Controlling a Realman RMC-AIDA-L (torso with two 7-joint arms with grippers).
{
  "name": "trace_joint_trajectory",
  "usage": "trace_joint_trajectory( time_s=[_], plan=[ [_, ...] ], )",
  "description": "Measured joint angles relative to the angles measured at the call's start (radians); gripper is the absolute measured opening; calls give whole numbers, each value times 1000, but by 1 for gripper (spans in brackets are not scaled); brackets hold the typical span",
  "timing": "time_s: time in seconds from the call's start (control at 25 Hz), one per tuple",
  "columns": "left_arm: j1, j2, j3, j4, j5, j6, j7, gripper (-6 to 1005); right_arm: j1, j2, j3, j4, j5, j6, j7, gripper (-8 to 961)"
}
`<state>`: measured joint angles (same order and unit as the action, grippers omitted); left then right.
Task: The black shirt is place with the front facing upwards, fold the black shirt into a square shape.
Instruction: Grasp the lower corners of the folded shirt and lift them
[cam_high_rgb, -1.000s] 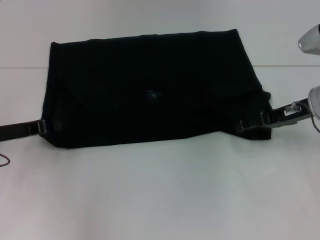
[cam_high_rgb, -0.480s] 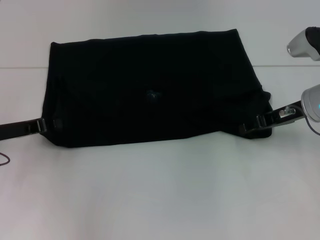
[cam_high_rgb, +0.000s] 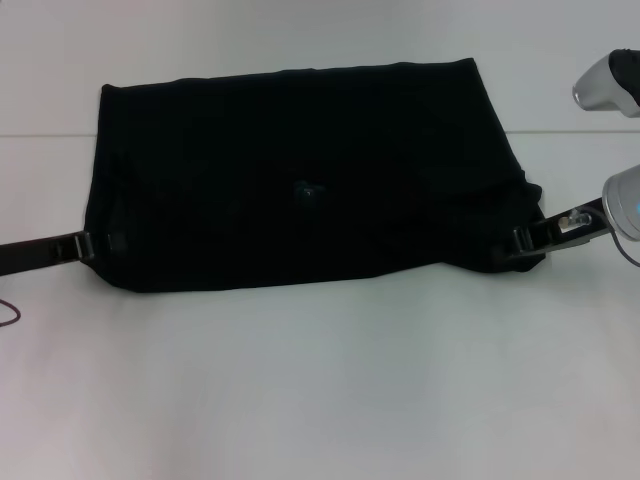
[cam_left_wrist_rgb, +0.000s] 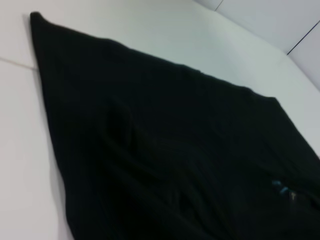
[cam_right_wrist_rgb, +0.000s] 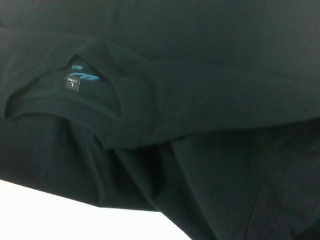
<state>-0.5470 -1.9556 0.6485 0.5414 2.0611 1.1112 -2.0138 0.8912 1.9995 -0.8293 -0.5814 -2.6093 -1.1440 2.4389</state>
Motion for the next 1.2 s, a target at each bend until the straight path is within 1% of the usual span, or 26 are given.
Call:
trace_joint_trajectory(
  time_s=[0.16, 0.32, 0.4, 0.44, 0.48, 0.56, 0.64, 0.76, 0.84, 0.96, 1.12, 1.2],
  plan=[
    [0, 1, -37, 6, -7, 40, 31, 72, -3, -6, 6, 0, 3, -11, 1, 92],
    [-2, 12, -42, 7, -11, 75, 32, 74, -7, -16, 14, -3, 11, -32, 0, 77],
    [-4, 22, -42, 7, -11, 104, 26, 75, -10, -24, 22, -8, 23, -54, -5, 73],
    [-4, 35, -42, 7, -8, 134, 13, 76, -15, -31, 30, -16, 34, -77, -9, 73],
    [-4, 37, -42, 7, -8, 138, 11, 76, -22, -37, 39, -30, 45, -102, -12, 73],
    [-1, 56, -42, 7, -4, 189, -10, 77, -44, -50, 60, -61, 65, -152, -19, 73],
    [6, 77, -43, 7, -3, 238, -29, 79, -69, -66, 89, -88, 82, -203, -30, 73],
    [19, 98, -43, 14, 1, 305, -50, 80, -100, -91, 135, -100, 97, -257, -43, 73],
    [31, 106, -45, 30, 9, 344, -66, 81, -122, -102, 160, -111, 99, -285, -50, 73],
    [53, 112, -64, 65, 42, 388, -88, 83, -154, -113, 190, -118, 100, -321, -60, 73],
    [67, 125, -127, 73, 101, 452, -85, 85, -187, -122, 233, -118, 100, -350, -80, 73],
    [72, 129, -141, 75, 122, 475, -81, 87, -198, -125, 251, -118, 101, -368, -96, 73]
  ],
)
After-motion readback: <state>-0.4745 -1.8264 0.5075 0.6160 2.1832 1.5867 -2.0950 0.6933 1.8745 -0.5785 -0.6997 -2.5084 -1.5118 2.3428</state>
